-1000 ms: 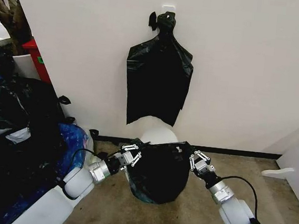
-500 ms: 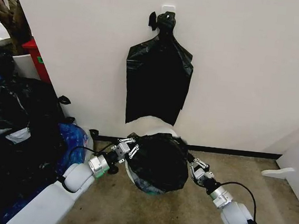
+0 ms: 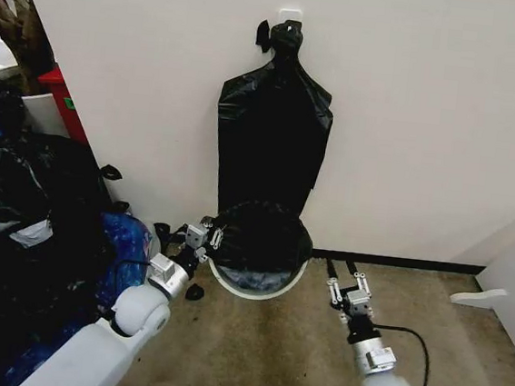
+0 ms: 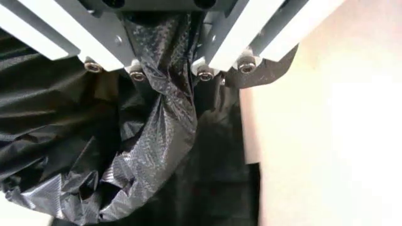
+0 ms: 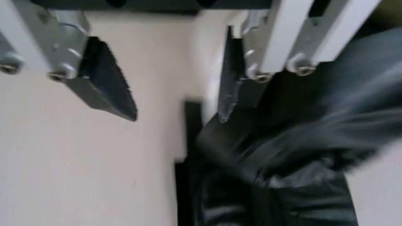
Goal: Place the garbage bag over the trash bin.
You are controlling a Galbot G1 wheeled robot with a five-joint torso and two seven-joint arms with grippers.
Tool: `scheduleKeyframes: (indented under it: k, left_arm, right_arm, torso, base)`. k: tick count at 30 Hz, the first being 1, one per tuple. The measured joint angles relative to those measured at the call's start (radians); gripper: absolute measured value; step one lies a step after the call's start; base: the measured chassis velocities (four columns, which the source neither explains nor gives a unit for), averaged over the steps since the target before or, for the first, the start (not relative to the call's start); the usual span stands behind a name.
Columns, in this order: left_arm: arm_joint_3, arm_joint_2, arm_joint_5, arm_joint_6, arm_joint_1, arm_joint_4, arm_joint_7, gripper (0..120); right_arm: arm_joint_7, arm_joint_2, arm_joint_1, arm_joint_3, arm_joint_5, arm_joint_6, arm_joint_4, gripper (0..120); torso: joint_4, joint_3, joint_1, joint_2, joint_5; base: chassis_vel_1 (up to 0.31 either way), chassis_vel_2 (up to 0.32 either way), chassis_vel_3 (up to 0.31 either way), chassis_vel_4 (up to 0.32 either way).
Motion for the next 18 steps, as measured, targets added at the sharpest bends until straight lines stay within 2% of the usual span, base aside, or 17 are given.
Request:
scheduleKeyframes:
  k: [1, 6, 13, 15, 18]
  left_arm:
    - [0.000, 0.000, 0.000, 0.000, 0.000, 0.000, 0.000, 4]
    - [-0.001, -0.013, -0.052, 0.016, 0.008, -0.025, -0.028, 4]
    - [-0.003, -0.007, -0.033, 0.006, 0.024, -0.039, -0.024, 4]
    - [-0.003, -0.004, -0.021, -0.001, 0.028, -0.040, -0.022, 4]
    - [-0.003, 0.000, -0.011, -0.008, 0.031, -0.040, -0.020, 4]
  right_arm:
    - [0.000, 0.000, 0.000, 0.000, 0.000, 0.000, 0.000, 50]
    - [0.048, 0.004, -0.068, -0.129, 0.311, -0.103, 0.178, 72]
    - [0.005, 0.028, -0.067, -0.174, 0.388, -0.096, 0.204, 94]
    - [-0.021, 0.033, -0.062, -0.175, 0.398, -0.081, 0.200, 94]
    - [-0.050, 0.036, -0.060, -0.176, 0.409, -0.065, 0.195, 84]
  torso:
    - [0.0000, 0.000, 0.000, 0.000, 0.0000]
    - [-0.0001, 0.000, 0.000, 0.000, 0.0000]
    - [0.0001, 0.000, 0.000, 0.000, 0.0001]
    - [0.0001, 0.000, 0.000, 0.000, 0.0002]
    - [0.0002, 0.000, 0.000, 0.000, 0.0002]
  base:
    - [0.000, 0.000, 0.000, 0.000]
    - [0.000, 0.000, 0.000, 0.000]
    - [0.000, 0.000, 0.000, 0.000]
    - [0.000, 0.000, 0.000, 0.000]
    - [0.000, 0.000, 0.000, 0.000]
